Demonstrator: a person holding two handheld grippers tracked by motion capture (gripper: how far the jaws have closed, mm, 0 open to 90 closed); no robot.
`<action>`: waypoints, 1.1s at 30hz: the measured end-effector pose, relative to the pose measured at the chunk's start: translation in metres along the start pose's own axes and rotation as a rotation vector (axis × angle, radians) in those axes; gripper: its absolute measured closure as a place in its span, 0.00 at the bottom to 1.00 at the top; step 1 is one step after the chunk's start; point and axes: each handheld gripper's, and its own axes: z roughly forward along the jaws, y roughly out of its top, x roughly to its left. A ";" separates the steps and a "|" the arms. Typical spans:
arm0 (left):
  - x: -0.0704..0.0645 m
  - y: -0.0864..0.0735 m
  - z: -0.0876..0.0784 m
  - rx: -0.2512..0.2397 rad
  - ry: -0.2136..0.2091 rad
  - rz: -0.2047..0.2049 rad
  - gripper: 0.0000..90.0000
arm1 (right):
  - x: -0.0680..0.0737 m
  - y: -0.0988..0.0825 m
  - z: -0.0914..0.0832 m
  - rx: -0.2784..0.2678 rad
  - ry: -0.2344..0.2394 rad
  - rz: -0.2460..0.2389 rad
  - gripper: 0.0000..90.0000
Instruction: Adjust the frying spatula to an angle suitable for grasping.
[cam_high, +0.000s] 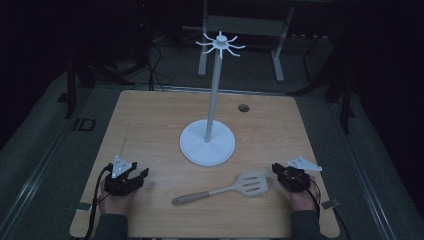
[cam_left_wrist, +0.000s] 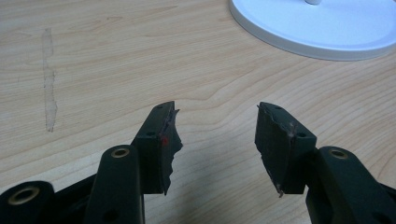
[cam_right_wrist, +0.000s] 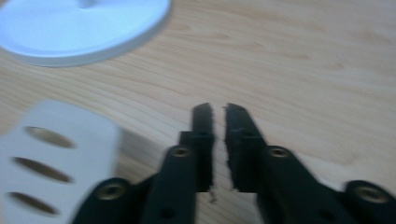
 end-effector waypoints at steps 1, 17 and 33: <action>0.000 0.000 0.000 0.002 0.000 0.001 0.54 | 0.004 0.003 -0.001 -0.008 0.014 -0.013 1.00; 0.001 0.000 -0.001 0.007 0.020 -0.002 0.56 | 0.062 0.011 0.006 0.027 0.158 -0.199 1.00; 0.002 0.000 -0.001 0.009 0.033 -0.006 0.56 | 0.063 -0.004 -0.001 0.137 0.142 -0.215 1.00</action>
